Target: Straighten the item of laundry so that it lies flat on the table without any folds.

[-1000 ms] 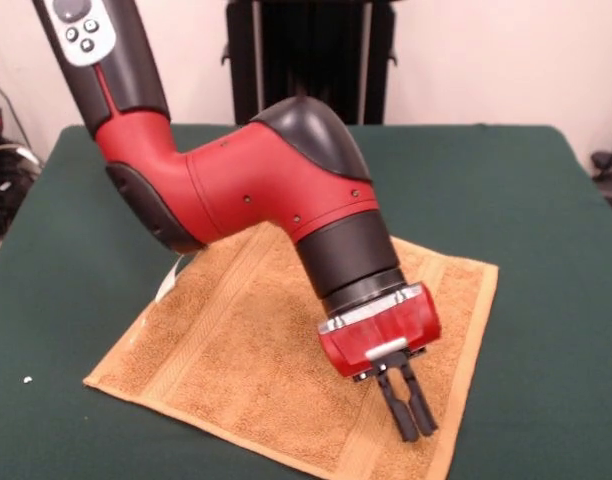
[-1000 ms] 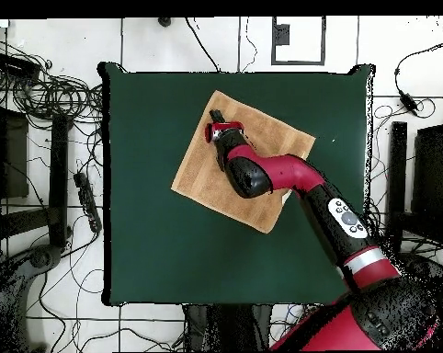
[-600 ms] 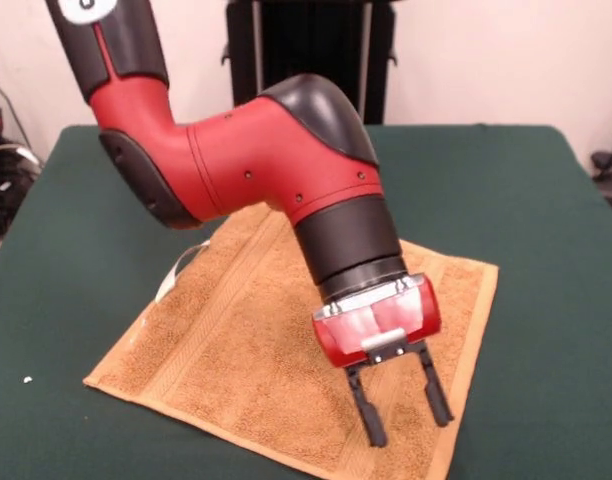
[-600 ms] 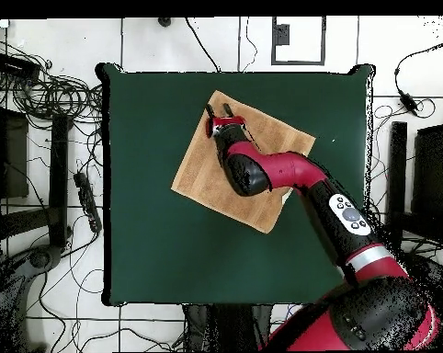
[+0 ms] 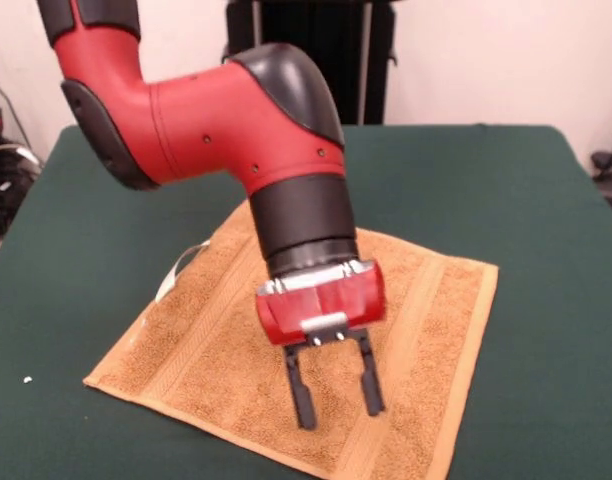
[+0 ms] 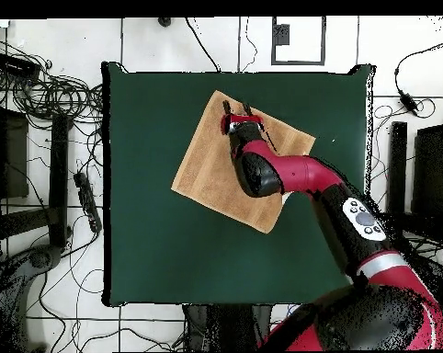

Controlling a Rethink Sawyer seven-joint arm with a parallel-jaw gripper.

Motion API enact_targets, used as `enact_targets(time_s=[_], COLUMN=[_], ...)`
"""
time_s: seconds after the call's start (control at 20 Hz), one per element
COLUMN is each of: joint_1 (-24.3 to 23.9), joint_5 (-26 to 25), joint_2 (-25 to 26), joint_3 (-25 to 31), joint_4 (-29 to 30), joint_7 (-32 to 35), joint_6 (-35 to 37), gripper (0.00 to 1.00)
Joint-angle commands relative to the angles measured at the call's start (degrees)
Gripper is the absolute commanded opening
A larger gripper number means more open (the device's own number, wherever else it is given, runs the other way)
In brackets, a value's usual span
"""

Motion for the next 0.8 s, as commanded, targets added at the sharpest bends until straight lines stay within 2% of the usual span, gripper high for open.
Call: enact_targets(time_s=[0.05,0.25,0.4,0.6,0.8], joint_1=[1.1,-3.5,-5.5,-7.1,-10.6], joint_5=[5.4,8.6,11.4,12.9,12.9], joint_2=[-9.8,-19.0,-26.3,-34.7,-40.5], joint_3=[-6.5,-4.6,-5.4,-8.4,-9.0], joint_4=[13.9,23.0,28.4,33.4,38.2], joint_7=[10.7,7.4,5.5,2.1,-0.4], joint_6=[8.5,17.8,24.3,31.5,35.3], gripper=[1.00,1.00,1.00,1.00,1.00])
